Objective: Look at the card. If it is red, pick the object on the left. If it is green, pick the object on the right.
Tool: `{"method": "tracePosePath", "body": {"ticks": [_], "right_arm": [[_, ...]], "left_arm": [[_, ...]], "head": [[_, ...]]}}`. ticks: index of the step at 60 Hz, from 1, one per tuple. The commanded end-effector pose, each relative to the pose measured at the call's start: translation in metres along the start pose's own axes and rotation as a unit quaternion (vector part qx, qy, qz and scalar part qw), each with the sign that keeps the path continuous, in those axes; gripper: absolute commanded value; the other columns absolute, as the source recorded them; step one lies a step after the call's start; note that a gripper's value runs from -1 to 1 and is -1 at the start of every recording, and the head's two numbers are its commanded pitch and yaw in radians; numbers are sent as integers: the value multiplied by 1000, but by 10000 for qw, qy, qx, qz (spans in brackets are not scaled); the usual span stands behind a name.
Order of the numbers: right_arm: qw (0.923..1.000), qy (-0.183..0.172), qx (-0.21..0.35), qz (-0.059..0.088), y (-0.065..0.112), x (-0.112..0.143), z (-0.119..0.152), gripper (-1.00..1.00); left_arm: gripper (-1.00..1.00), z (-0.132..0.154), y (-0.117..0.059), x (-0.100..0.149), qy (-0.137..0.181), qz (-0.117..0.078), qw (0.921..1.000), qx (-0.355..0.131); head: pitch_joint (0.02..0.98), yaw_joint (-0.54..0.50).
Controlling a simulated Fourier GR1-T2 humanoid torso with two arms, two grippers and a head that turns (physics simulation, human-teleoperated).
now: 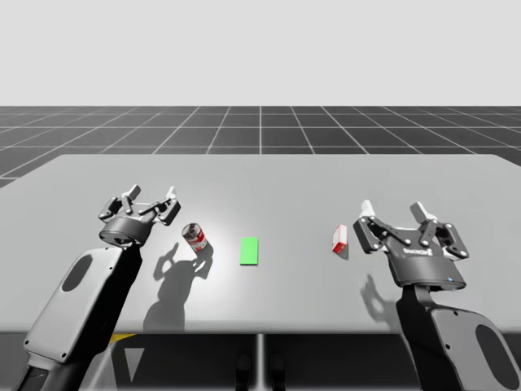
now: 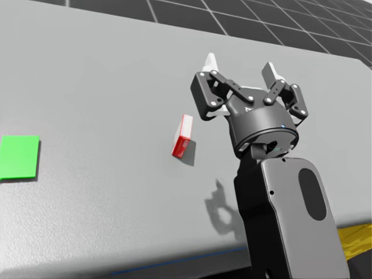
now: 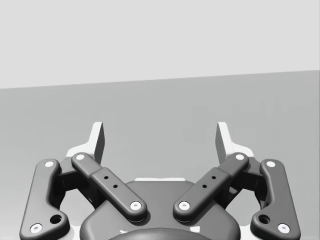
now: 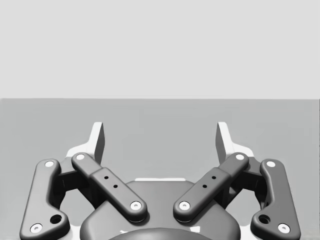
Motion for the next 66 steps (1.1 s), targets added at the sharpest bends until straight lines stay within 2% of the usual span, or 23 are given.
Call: {"method": "tracePosePath", "body": {"ticks": [1, 4, 8, 11, 14, 16, 18, 22, 24, 27, 32, 36, 39, 45, 47, 54, 57, 60, 66], "right_arm": [[9991, 417, -107, -16, 15, -16, 37, -1000], [9988, 449, -170, 33, 19, -24, 46, -1000], [9982, 547, -245, 14, 26, -34, 58, -1000], [9973, 698, -201, -64, 32, -40, 64, -1000], [9969, 769, -165, -53, 36, -44, 67, -1000], [9961, 858, -162, -102, 40, -48, 69, -1000], [9958, 894, -161, -63, 43, -52, 71, -1000], [9943, 1046, -162, -119, 49, -60, 72, -1000], [9937, 1103, -174, -66, 53, -67, 71, -1000], [9924, 1211, -190, -105, 55, -74, 69, -1000], [9904, 1361, -220, -65, 59, -84, 63, -1000], [9875, 1561, -184, -116, 62, -90, 58, -1000], [9866, 1615, -231, -63, 63, -94, 53, -1000], [9853, 1677, -318, -9, 63, -98, 43, -1000], [9839, 1756, -336, -48, 63, -101, 38, -1000], [9822, 1825, -447, 64, 63, -106, 27, -1000], [9811, 1876, -460, 68, 63, -108, 23, -1000], [9786, 2004, -462, 11, 62, -111, 17, -1000], [9771, 2062, -512, 90, 61, -114, 8, -1000]], "left_arm": [[-1000, 0, 0, -1, 17, 1, 10000, -10], [-1000, 0, 0, -1, 17, 1, 10000, -12], [-1000, 0, 0, -2, 23, 5, 10000, -16], [-1000, -1, 0, -2, 42, 23, 10000, -36], [-1000, -1, 0, -2, 48, 30, 10000, -39], [-1000, -1, 0, -3, 52, 29, 10000, -37], [-1000, -1, 0, -3, 58, 35, 10000, -35], [-1000, -1, 0, -3, 61, 39, 10000, -32], [-1000, -1, 0, -3, 63, 42, 10000, -33], [-1000, -1, -1, -3, 65, 44, 10000, -34], [-1000, -1, -1, -3, 68, 49, 10000, -40], [-1000, -1, -1, -3, 72, 52, 9999, -46], [-1000, -1, -1, -3, 71, 60, 9999, -49], [-1000, -1, -1, -3, 71, 65, 9999, -51], [-1000, -2, -1, -3, 70, 67, 9999, -53], [-1000, -2, -1, -3, 70, 67, 9999, -54], [-1000, -2, -1, -3, 70, 67, 9999, -54], [-1000, -2, -1, -3, 70, 67, 9999, -54], [-1000, -2, -1, -3, 70, 67, 9999, -54]], "head": [[844, -404], [846, -402], [844, -398], [845, -397], [845, -397], [844, -397], [845, -396], [845, -395], [846, -393], [846, -391], [847, -385], [848, -381], [849, -378], [850, -377], [851, -374], [853, -370], [853, -370], [852, -369], [854, -368]]}}
